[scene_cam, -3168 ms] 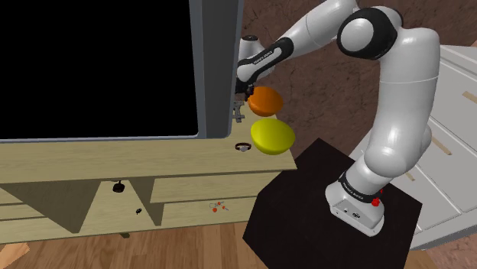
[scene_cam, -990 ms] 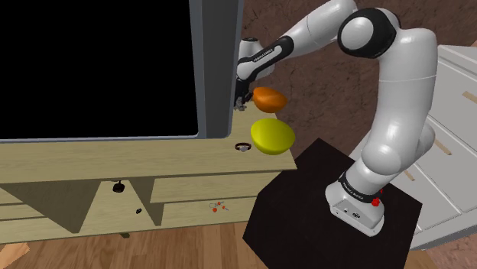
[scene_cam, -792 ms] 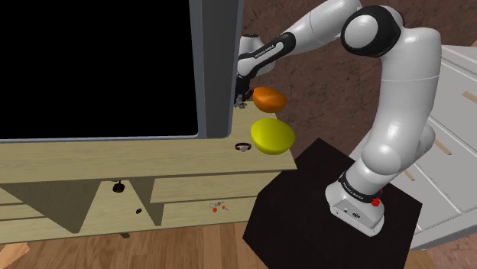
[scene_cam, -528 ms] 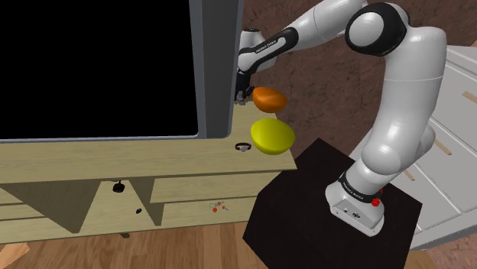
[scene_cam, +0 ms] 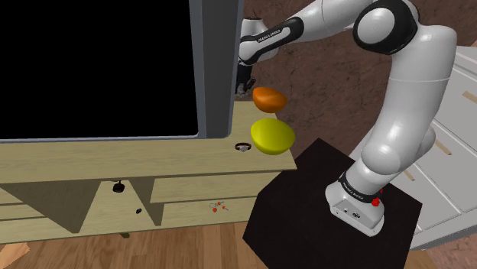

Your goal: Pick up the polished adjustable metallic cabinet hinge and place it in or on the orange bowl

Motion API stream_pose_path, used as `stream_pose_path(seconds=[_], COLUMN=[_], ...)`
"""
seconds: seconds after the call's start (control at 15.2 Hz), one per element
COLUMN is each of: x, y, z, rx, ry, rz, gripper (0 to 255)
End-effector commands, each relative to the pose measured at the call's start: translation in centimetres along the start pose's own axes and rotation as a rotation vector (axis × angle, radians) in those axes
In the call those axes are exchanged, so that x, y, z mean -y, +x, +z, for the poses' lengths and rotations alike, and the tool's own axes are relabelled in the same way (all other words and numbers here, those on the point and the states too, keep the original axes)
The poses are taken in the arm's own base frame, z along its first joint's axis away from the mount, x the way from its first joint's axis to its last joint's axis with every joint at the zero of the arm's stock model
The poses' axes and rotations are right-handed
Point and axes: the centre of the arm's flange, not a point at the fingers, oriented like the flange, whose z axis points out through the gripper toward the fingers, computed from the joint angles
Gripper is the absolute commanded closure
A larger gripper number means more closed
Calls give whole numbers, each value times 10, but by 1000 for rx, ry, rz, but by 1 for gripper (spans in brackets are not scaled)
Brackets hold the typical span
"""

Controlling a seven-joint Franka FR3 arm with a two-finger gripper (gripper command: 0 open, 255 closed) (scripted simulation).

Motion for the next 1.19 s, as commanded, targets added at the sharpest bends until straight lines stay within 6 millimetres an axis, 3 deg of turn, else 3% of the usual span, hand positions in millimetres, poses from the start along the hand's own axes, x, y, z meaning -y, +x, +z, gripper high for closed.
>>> stream_pose_path(seconds=[0.0, 0.33, 1.06, 1.12], x=[1, 2, -142, -148], y=[-1, -1, 12, 12], z=[-12, -37, -40, -40], rx=[0, 0, 0, 0], ry=[0, 0, 0, 0], rz=[0, 0, 0, 0], gripper=[255, 255, 255, 255])
